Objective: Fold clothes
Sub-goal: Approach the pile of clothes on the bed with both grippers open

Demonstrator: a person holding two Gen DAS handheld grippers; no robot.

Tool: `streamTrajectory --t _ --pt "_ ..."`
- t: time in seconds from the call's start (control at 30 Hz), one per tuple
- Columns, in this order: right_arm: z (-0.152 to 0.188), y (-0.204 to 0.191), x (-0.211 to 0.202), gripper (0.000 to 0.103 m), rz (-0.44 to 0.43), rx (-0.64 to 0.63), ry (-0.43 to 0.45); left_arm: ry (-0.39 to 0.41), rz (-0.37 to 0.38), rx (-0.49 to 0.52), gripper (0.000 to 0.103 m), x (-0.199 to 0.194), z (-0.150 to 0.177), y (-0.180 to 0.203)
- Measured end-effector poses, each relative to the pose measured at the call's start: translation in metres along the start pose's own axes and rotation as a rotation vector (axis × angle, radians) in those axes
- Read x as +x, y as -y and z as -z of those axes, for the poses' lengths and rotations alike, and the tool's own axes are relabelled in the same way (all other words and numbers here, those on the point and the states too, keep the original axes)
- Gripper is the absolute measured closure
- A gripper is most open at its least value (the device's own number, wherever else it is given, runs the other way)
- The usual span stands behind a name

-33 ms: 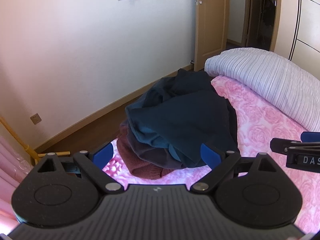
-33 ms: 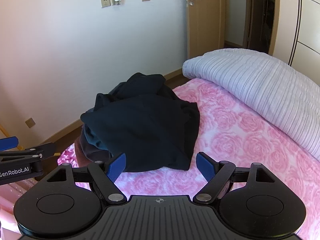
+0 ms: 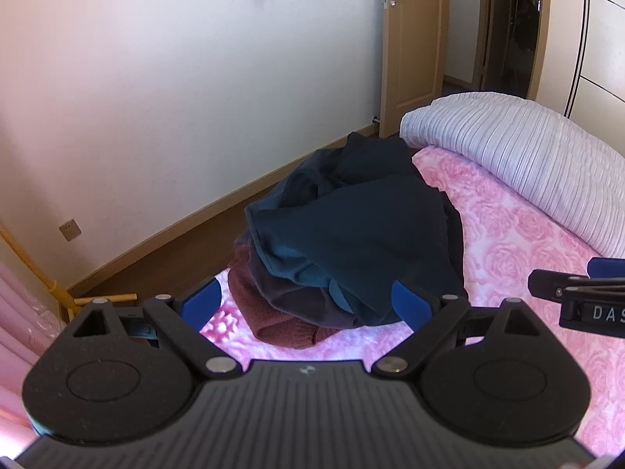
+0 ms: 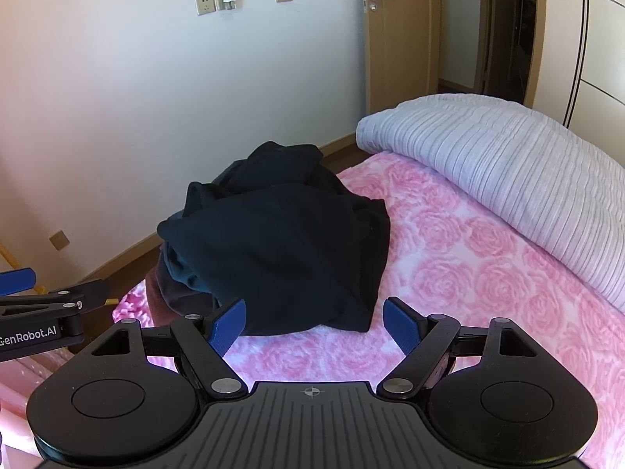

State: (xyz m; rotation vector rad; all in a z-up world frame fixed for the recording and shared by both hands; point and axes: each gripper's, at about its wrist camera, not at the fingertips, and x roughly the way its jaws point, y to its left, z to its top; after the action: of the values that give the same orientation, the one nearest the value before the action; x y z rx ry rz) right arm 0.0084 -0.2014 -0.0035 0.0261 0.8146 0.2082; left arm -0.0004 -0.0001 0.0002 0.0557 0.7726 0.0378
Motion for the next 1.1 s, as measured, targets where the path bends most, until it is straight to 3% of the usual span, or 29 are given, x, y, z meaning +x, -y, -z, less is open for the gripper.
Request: streamTrajectory --t 0.1,0.23,0.37,0.63,1.1 --pt "-0.001 0.003 0.001 0.022 -0.014 -0.014 0.001 0.004 -0.014 -0.02 0.01 -0.002 0.003 0.0" --pt "0.005 0.01 0.002 0.022 -0.037 -0.038 0.016 0.035 -0.062 -0.042 0.011 -0.017 0.032 0.006" --pt "0.013 0.023 -0.013 0.022 -0.045 -0.044 0.03 -0.037 -0.063 -0.027 0.011 -0.012 0.027 0.018" --pt "0.012 0.049 -0.019 0.022 -0.028 -0.018 0.015 -0.031 -0.042 -0.015 0.011 -0.021 0.028 0.036" --pt "0.011 0.059 -0.014 0.022 -0.067 0.011 0.018 -0.04 -0.047 -0.018 0.011 -0.021 0.021 0.048"
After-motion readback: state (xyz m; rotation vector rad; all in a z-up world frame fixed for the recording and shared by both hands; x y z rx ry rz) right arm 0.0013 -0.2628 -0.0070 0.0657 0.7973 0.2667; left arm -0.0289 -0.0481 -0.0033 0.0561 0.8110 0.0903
